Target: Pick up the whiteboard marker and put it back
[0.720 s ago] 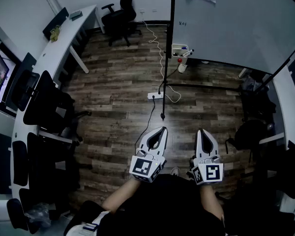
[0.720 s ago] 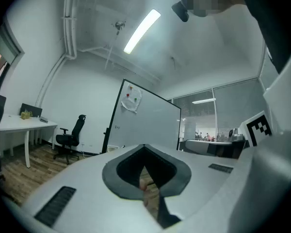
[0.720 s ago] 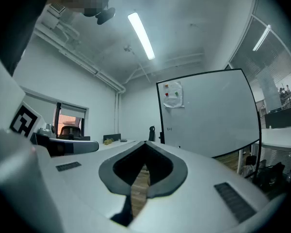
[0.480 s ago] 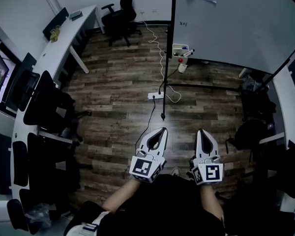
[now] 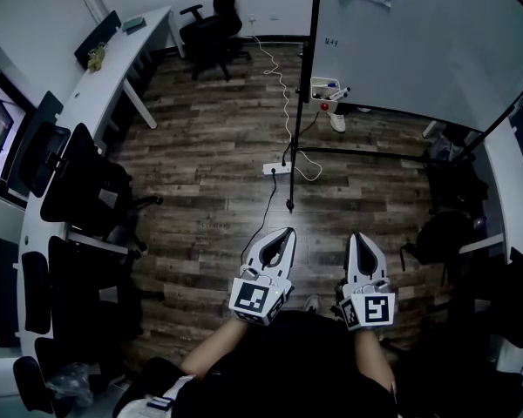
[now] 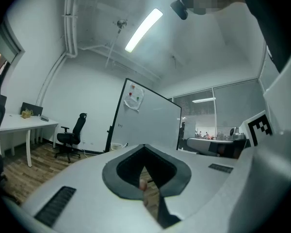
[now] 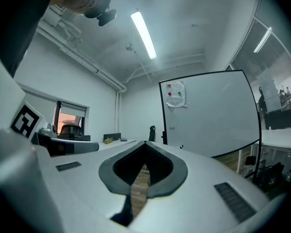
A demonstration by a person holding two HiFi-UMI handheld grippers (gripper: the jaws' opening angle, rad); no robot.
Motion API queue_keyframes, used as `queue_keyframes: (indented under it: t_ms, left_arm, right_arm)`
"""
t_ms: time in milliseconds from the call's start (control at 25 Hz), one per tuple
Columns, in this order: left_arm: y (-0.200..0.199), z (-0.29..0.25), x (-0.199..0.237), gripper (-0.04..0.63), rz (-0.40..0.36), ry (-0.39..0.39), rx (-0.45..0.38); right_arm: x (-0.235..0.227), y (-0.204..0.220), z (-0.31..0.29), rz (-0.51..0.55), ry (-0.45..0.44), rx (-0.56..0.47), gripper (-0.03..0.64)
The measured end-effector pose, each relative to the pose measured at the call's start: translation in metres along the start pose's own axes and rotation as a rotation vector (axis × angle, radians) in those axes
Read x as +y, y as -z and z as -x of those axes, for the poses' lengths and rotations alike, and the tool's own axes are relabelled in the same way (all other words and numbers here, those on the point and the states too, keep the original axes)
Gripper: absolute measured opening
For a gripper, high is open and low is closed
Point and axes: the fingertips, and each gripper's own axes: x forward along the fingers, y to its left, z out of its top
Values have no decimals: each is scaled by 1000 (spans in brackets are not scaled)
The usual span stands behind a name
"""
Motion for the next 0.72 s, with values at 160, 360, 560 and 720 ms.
queue_keyframes:
  t_ms: [160, 360, 560, 720]
  left_arm:
    - [-6, 5, 13, 8, -12, -3, 2]
    - [-9, 13, 29, 8, -25, 15, 10]
    - [-11, 20, 38, 8, -25, 55, 2]
    - [-11, 16, 47, 8, -29, 48, 18]
  right_arm:
    - [10, 1, -4, 7, 9, 1, 12]
    - [28, -1, -13, 12, 40, 11, 12]
    - [40, 9, -15, -1, 47, 18, 12]
    - [43, 12, -22, -6, 52, 26, 12]
